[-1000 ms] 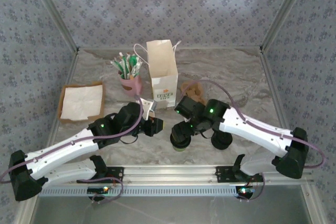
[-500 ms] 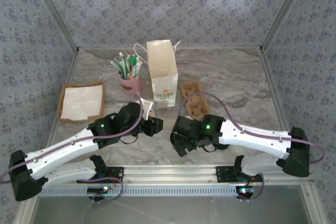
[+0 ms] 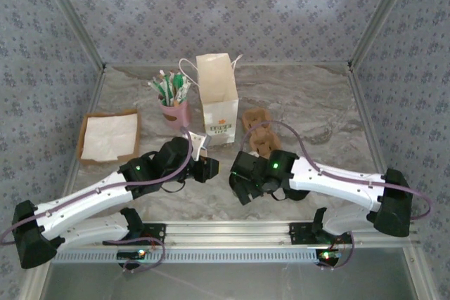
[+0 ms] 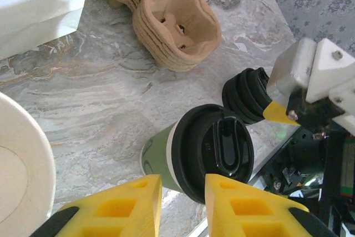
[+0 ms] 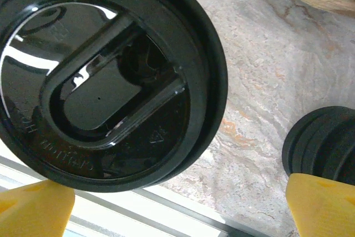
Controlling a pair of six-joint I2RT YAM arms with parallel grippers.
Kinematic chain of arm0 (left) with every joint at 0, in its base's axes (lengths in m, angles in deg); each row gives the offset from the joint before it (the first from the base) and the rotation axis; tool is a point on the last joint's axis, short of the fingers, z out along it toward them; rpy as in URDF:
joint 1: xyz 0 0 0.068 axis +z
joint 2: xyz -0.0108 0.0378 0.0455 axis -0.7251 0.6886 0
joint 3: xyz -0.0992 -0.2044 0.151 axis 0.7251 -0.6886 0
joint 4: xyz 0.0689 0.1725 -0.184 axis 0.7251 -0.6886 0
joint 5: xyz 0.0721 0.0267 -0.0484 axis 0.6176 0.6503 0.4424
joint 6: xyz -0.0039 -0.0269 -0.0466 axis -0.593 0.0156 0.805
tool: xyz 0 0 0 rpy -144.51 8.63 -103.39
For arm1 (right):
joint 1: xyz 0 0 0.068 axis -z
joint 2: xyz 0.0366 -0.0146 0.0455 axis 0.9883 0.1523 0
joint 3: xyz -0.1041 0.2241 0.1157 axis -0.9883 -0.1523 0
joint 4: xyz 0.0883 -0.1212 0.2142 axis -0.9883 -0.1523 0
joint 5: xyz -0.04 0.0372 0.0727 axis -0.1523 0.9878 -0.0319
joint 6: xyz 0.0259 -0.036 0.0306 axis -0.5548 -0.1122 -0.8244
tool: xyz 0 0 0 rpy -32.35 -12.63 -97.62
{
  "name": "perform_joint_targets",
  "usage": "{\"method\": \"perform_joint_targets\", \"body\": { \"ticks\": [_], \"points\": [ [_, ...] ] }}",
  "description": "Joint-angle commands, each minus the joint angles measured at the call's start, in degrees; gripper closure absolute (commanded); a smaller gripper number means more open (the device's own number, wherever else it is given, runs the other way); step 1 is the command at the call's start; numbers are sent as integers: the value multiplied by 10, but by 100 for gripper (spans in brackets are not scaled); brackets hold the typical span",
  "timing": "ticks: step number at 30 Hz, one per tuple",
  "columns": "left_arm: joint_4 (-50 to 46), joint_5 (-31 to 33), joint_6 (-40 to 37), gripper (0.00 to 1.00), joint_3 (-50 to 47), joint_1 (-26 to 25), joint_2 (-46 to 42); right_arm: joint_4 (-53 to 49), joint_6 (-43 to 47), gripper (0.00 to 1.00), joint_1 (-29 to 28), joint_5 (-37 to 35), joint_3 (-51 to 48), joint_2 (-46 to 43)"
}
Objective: Pack the takeout coffee
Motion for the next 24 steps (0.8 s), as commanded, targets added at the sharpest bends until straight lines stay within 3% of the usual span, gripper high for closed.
{"method": "perform_joint_targets", "body": {
  "ticks": [1,16,20,24],
  "points": [
    [-3,4,-8,73,27,-4,3,-45,5,0,22,-26,-16,-11],
    [8,-3,-10,73,50,-14,49,-79,40,0,158,-11,-14,-66],
    [14,-7,-7,73,60,-19,68,-53,44,0,161,22,-3,-98],
    [14,-2,-3,73,60,-22,75,-21,34,6,145,76,15,-120]
  ]
}}
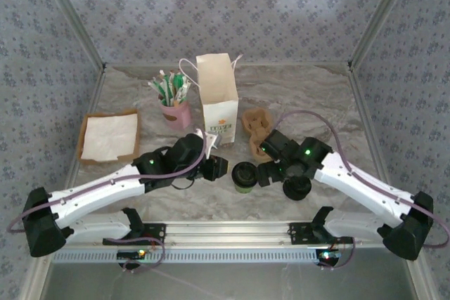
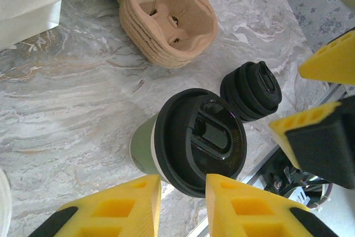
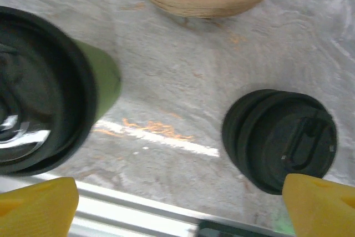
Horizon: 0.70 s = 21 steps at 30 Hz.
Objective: Pack the takeout coffee
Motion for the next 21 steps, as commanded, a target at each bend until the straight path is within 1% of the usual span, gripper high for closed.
{"method": "perform_joint_targets", "body": {
  "ticks": [1,3,5,10,12,14,21],
  "points": [
    [9,5,-2,72,20,-4,0,32,-7,7,-16,55,30,-14],
    [7,10,-1,73,18,-3,-5,45,-12,10,-26,66,42,-1],
    [5,11,-1,72,18,-3,-10,48,-14,11,-32,61,55,16],
    [-9,22,-1,73,14,-3,-29,41,-12,15,-53,36,95,72],
    [-14,27,-1,73,10,-2,-38,38,-11,19,-57,28,96,88],
    [-17,31,0,73,4,-2,-47,37,-10,23,-60,20,120,101],
    [-22,33,2,72,-9,6,-66,26,-3,24,-73,5,145,152]
  ]
}}
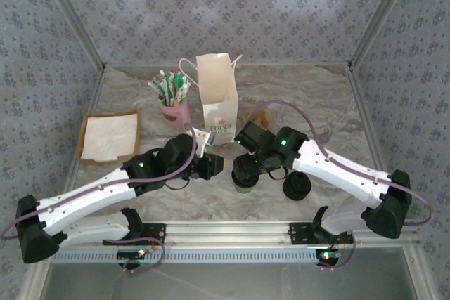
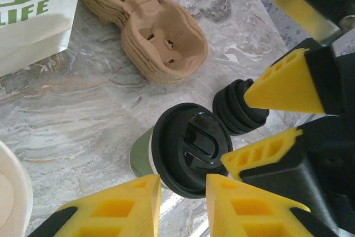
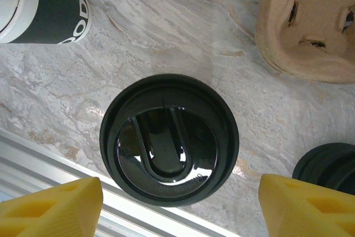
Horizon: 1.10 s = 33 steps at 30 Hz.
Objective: Pack the takeout coffee
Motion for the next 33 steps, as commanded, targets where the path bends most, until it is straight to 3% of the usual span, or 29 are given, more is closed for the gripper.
{"method": "perform_joint_targets", "body": {
  "ticks": [1,9,33],
  "points": [
    [-14,7,0,72,-9,6,-14,-18,5,26,-8,-18,22,22],
    [-18,9,2,72,-20,12,-30,-22,9,40,-12,-21,33,58],
    [-19,0,-2,72,-23,14,-29,-56,4,40,-39,-32,17,126]
  ]
}}
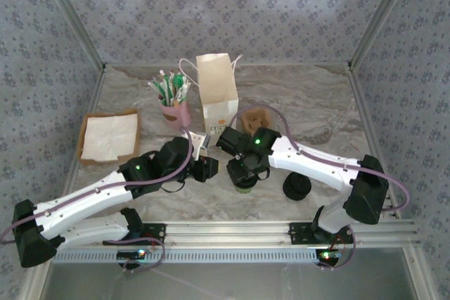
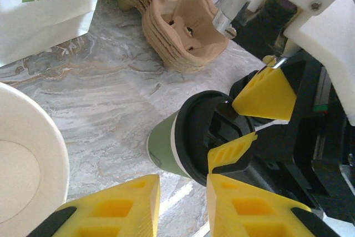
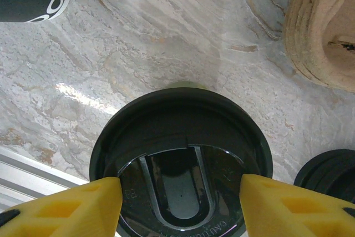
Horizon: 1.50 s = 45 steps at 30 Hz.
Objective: Pack the takeout coffee
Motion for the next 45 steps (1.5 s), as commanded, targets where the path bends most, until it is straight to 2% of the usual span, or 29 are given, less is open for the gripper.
{"method": "perform_joint_targets", "body": {
  "ticks": [1,20,26,30,35,40,45],
  "points": [
    [-1,-1,-2,72,4,4,-7,-43,-2,40,-5,-12,-17,28],
    [2,-6,-4,72,11,5,6,-25,-6,40,2,29,-96,36],
    [2,-9,-3,72,11,5,5,-46,-5,38,-1,8,-60,6],
    [2,-9,-3,72,12,5,4,-57,-5,34,-3,17,-11,-24],
    [4,-9,-2,72,11,5,5,-55,5,30,7,21,6,-39],
    [3,-9,-1,72,11,5,4,-47,15,31,15,23,18,-37],
    [4,-8,-1,72,9,5,4,-32,24,39,21,20,23,-36]
  ]
}}
